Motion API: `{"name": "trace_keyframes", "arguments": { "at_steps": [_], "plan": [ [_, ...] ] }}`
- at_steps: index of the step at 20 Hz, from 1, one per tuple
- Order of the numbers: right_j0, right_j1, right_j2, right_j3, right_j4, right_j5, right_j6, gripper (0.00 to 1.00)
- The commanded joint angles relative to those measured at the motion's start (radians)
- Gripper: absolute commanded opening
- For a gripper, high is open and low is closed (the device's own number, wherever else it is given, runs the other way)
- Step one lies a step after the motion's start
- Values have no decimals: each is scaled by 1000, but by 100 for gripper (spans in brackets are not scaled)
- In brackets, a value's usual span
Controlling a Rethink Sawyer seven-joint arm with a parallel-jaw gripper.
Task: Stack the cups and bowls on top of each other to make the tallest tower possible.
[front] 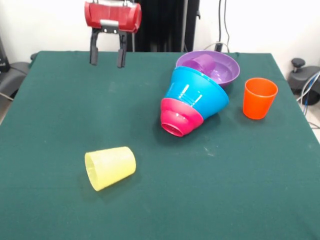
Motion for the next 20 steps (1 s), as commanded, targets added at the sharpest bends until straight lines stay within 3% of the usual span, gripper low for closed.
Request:
{"name": "trace_keyframes", "arguments": {
  "at_steps": [1, 5, 7, 9, 11, 13, 20],
  "plan": [
    [57, 103, -43, 9, -58, -64, 49, 100],
    [29, 32, 20, 43, -39, 32, 45, 100],
    [-11, -64, 86, 97, -23, 104, 32, 100],
    [-93, -185, 209, 177, 27, 212, -14, 100],
    [-130, -255, 269, 222, 77, 264, -40, 100],
    [-133, -275, 284, 242, 96, 271, -29, 100],
    [-26, -311, 198, 275, 112, 252, 55, 100]
  ]
}}
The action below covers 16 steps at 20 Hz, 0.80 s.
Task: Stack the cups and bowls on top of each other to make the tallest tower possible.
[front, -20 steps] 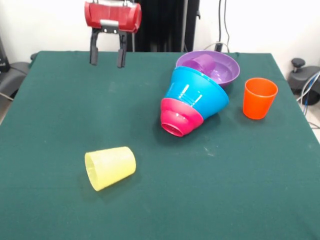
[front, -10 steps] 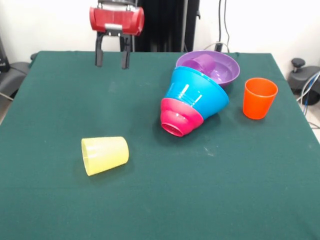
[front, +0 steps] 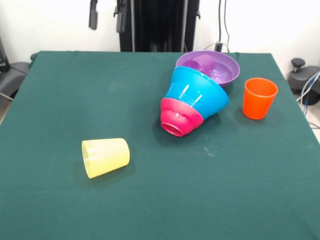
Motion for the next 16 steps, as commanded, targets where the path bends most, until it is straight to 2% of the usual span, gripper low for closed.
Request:
{"name": "trace_keyframes", "arguments": {
  "at_steps": [1, 5, 6, 9, 11, 13, 14, 16],
  "plan": [
    [100, -54, 37, 111, 28, 96, 68, 100],
    [228, 18, -86, 77, 18, 48, 126, 100],
    [286, 52, -150, 55, 12, 18, 147, 100],
    [400, 149, -281, 21, 30, -77, 177, 100],
    [422, 185, -312, 13, 41, -106, 172, 100],
    [414, 209, -302, 22, 54, -134, 169, 100],
    [438, 230, -326, 19, 70, -157, 176, 100],
    [438, 257, -322, 21, 90, -177, 181, 100]
  ]
}}
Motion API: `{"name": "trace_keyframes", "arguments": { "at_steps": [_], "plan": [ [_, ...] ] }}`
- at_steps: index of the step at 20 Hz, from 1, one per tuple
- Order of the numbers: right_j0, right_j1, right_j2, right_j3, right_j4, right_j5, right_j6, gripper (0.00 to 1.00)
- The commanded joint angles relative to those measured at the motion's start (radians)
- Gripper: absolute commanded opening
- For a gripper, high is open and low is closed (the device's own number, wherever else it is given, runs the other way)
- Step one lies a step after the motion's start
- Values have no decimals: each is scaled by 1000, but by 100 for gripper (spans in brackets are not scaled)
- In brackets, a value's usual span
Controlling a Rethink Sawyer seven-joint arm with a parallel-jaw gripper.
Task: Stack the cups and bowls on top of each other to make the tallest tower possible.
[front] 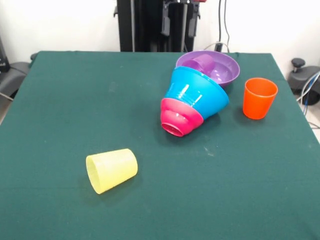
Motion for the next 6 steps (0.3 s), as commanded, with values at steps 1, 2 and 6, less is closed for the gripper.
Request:
{"name": "trace_keyframes", "arguments": {
  "at_steps": [1, 2, 6],
  "plan": [
    [19, 157, -78, 8, 53, -67, 173, 100],
    [-5, 155, -54, 13, 49, -55, 163, 100],
    [-101, 150, 46, 18, 31, -5, 122, 100]
  ]
}}
